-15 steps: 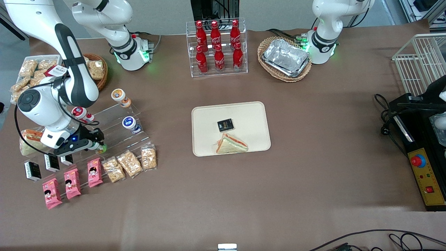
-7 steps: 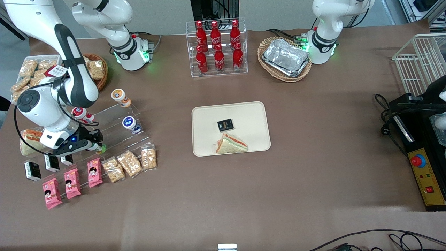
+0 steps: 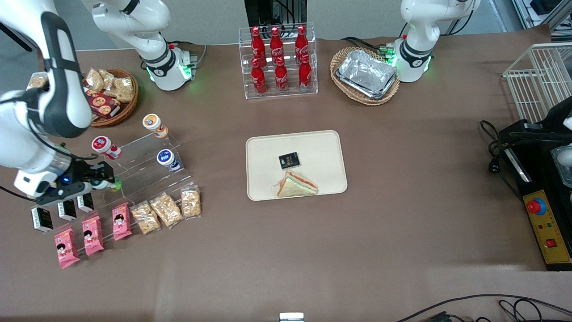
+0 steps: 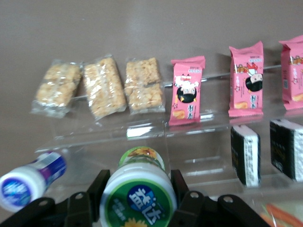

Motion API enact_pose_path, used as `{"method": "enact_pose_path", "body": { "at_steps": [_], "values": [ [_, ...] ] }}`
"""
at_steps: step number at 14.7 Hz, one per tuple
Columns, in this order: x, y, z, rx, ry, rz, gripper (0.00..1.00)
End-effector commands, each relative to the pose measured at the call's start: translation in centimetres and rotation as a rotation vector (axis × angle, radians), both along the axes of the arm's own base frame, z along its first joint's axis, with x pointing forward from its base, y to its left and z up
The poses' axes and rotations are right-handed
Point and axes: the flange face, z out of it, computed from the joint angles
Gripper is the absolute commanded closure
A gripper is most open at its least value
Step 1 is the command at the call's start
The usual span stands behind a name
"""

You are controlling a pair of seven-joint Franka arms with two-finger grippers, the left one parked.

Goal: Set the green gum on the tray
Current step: 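Lift the green gum bottle up out of the rack with the right gripper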

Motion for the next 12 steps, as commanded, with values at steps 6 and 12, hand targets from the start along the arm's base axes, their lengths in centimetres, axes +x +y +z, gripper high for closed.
{"method": "enact_pose_path", "body": {
  "at_steps": [6, 12],
  "values": [
    [-2.2, 1.5, 15.3, 0.042, 0.113, -0.044, 0.62],
    [-3.0, 11.5, 17.7, 0.017, 0.097, -0.142, 0.62]
  ]
}}
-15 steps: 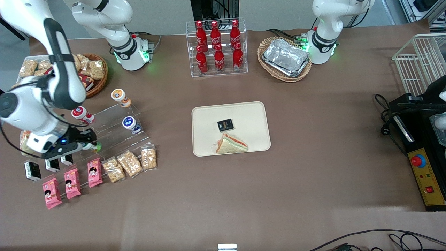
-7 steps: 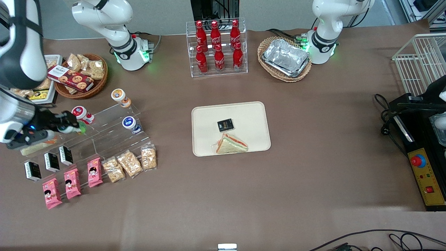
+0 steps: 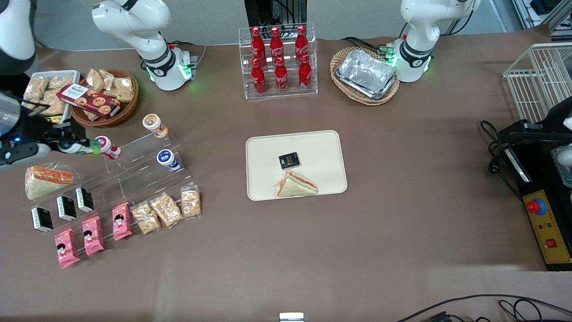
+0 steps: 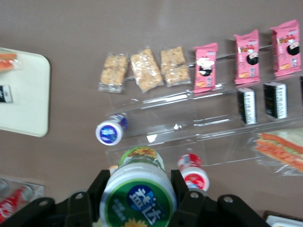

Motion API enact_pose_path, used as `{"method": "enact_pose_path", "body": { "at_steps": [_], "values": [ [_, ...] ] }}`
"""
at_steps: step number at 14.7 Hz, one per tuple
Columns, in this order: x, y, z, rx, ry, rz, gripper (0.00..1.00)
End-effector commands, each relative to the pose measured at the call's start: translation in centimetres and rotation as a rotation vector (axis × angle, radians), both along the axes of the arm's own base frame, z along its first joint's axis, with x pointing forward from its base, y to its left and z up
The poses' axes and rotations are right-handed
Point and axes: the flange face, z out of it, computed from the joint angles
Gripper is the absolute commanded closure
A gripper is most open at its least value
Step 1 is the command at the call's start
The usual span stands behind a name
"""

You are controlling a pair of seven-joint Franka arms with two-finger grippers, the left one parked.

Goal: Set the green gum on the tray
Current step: 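Carry the held green gum bottle over the cream tray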

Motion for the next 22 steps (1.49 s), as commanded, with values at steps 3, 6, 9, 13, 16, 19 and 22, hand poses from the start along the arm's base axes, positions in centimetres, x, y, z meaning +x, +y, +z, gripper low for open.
{"method": "enact_pose_path", "body": {
  "at_steps": [3, 6, 9, 13, 16, 19, 22],
  "values": [
    [-1.7, 15.6, 0.5, -0.037, 0.036, -0.213, 0.62],
    [-2.5, 22.5, 0.3, -0.013, 0.042, -0.351, 0.61],
    [-3.4, 28.6, -1.7, -0.009, 0.034, -0.451, 0.61],
    [-5.3, 33.4, -7.1, -0.009, 0.028, -0.568, 0.61],
    [-6.5, 34.4, -13.5, -0.011, 0.021, -0.596, 0.61],
    [-6.8, 35.6, -19.7, -0.029, 0.024, -0.627, 0.61],
    [-6.5, 36.8, -24.1, -0.037, 0.037, -0.640, 0.61]
  ]
}}
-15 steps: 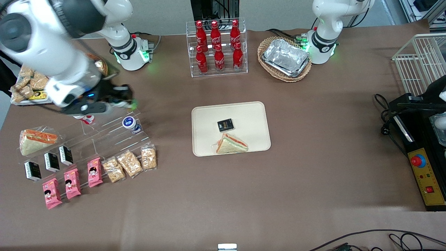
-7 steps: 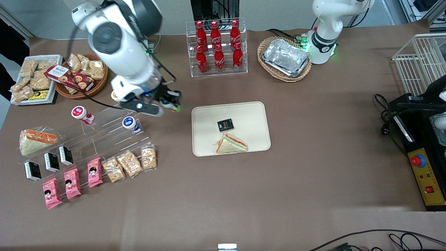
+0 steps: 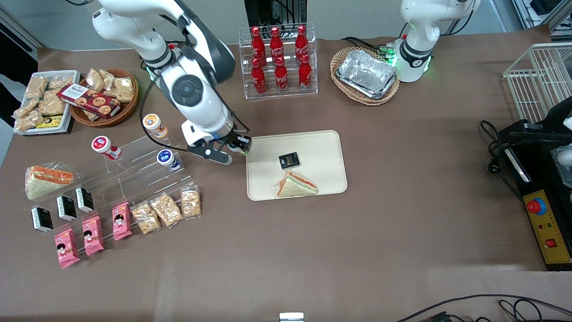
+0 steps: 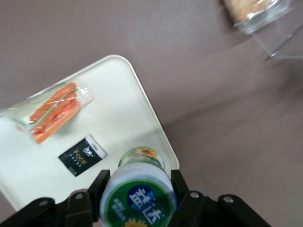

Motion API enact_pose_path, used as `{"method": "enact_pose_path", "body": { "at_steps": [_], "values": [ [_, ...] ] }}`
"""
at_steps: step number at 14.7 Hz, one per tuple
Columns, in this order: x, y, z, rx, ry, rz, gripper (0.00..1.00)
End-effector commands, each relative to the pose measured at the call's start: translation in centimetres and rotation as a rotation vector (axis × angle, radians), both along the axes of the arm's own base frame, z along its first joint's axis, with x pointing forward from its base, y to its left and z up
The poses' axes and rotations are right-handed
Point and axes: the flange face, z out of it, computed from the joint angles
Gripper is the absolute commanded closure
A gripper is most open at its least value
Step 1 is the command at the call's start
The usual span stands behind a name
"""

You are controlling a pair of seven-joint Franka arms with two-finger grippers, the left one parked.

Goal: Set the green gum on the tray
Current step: 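Carry the held green gum bottle over the cream tray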

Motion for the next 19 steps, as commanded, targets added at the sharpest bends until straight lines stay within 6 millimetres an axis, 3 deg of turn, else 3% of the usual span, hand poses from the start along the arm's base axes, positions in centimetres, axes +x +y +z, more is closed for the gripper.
{"method": "enact_pose_path", "body": {
  "at_steps": [1, 3, 7, 12, 18, 19],
  "values": [
    [0.7, 1.1, -4.5, 0.006, -0.005, -0.044, 0.61],
    [0.0, 2.2, -6.9, 0.011, -0.015, -0.069, 0.61],
    [-2.3, 4.0, -9.9, -0.014, -0.061, -0.084, 0.61],
    [-5.1, 6.9, -11.7, -0.107, -0.121, -0.082, 0.61],
    [-5.6, 7.6, -13.1, -0.096, -0.121, -0.095, 0.60],
    [-5.6, 7.6, -13.3, -0.092, -0.123, -0.095, 0.46]
  ]
}}
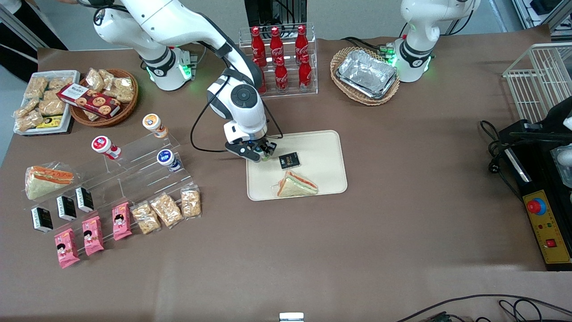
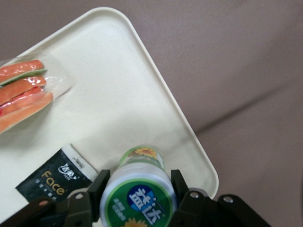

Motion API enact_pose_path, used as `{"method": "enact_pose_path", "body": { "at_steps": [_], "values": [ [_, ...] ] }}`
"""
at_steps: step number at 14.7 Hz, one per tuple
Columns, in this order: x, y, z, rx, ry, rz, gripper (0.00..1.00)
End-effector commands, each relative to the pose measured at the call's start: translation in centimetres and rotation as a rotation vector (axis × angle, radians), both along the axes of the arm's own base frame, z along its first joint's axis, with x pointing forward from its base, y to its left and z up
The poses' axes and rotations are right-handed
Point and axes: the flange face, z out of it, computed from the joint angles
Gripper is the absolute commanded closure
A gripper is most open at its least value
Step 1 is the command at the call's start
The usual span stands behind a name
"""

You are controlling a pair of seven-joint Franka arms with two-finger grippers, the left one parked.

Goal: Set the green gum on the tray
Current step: 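Lower the green gum bottle onto the tray and open the right gripper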

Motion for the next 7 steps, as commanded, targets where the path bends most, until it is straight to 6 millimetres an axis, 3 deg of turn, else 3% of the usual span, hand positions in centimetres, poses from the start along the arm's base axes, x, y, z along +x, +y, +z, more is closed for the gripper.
{"method": "enact_pose_path", "body": {
  "at_steps": [1, 2, 7],
  "values": [
    [-0.17, 0.41, -1.16, 0.005, -0.025, -0.008, 0.19],
    [-0.12, 0.48, -1.24, 0.012, -0.029, -0.012, 0.00],
    [-0.17, 0.61, -1.56, 0.007, -0.039, -0.030, 0.00]
  ]
}}
